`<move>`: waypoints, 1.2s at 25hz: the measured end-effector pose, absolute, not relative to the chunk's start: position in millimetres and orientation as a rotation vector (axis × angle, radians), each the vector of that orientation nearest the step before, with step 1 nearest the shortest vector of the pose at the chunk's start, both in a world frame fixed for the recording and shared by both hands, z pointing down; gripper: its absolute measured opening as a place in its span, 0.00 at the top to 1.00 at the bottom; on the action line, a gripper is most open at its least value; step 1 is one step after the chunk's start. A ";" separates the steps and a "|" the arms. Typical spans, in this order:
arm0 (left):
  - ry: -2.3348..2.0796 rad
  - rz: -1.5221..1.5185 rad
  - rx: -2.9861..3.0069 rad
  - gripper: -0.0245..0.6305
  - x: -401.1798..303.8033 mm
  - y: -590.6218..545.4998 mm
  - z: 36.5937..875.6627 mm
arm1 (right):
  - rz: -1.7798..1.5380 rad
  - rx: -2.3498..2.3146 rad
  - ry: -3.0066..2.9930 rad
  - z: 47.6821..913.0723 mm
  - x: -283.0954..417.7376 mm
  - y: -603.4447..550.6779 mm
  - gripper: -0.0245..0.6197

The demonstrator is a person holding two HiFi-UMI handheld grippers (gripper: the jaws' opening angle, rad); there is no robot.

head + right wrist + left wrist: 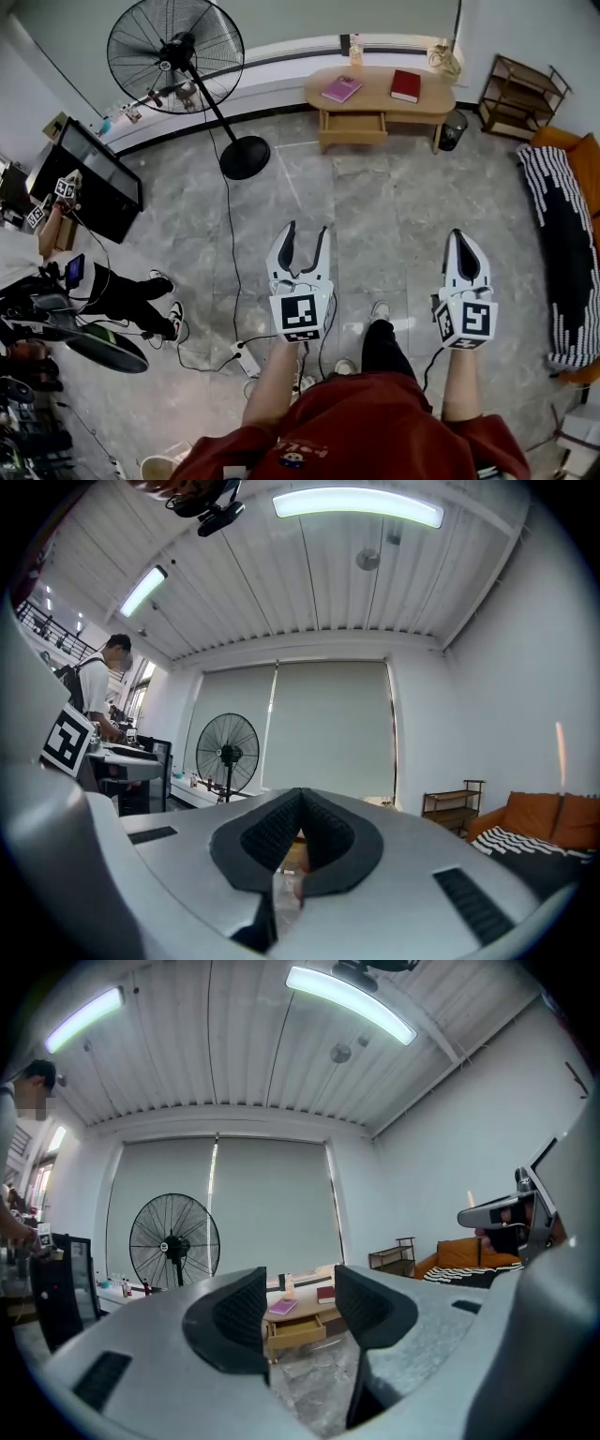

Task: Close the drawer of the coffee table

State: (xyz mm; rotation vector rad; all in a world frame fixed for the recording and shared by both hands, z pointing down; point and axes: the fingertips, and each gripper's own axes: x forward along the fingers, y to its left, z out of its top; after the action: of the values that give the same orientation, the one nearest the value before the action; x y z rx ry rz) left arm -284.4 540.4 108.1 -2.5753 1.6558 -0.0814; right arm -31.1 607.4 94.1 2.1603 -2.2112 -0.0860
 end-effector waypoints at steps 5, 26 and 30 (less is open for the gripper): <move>1.664 -0.097 -2.569 0.64 -245.3 490.2 111.9 | -0.040 2.167 -2.207 101.6 8.1 553.4 0.97; 1.660 -0.112 -2.537 0.64 -99.6 333.8 91.3 | -0.018 2.183 -2.245 94.3 159.8 388.8 0.97; 1.659 -0.112 -2.539 0.64 -90.2 316.7 92.2 | -0.015 2.191 -2.248 93.8 171.7 371.7 0.97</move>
State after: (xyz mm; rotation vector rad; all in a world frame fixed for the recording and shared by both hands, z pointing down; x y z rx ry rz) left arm -90.2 316.7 92.2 -2.5391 1.6588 -0.1125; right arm 171.7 371.7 93.8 2.1908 -2.2477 -0.0150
